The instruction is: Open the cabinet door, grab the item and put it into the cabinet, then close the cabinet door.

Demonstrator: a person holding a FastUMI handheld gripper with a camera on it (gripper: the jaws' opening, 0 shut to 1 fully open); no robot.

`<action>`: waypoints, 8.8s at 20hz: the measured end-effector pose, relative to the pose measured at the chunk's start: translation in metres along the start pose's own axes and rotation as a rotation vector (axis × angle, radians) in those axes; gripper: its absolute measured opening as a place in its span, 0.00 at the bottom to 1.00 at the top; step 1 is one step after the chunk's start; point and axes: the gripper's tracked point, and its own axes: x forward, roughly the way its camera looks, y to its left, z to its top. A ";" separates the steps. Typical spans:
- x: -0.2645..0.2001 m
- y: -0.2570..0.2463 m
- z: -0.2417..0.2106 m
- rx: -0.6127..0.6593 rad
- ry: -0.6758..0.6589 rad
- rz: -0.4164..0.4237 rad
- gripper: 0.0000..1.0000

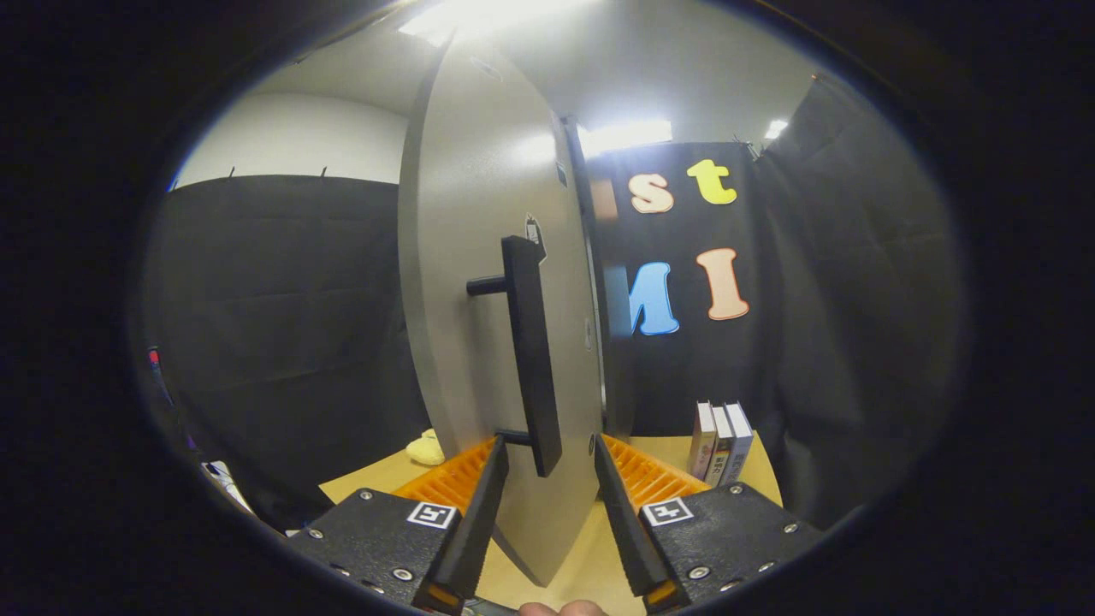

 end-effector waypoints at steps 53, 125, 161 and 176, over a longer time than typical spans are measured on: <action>0.174 0.159 -0.351 -0.005 0.133 -0.438 0.46; 0.275 0.155 0.005 0.005 -0.032 -0.349 0.94; -0.054 -0.044 0.024 0.052 -0.049 -0.507 0.94; 0.001 0.006 0.018 -0.013 -0.016 -0.318 0.93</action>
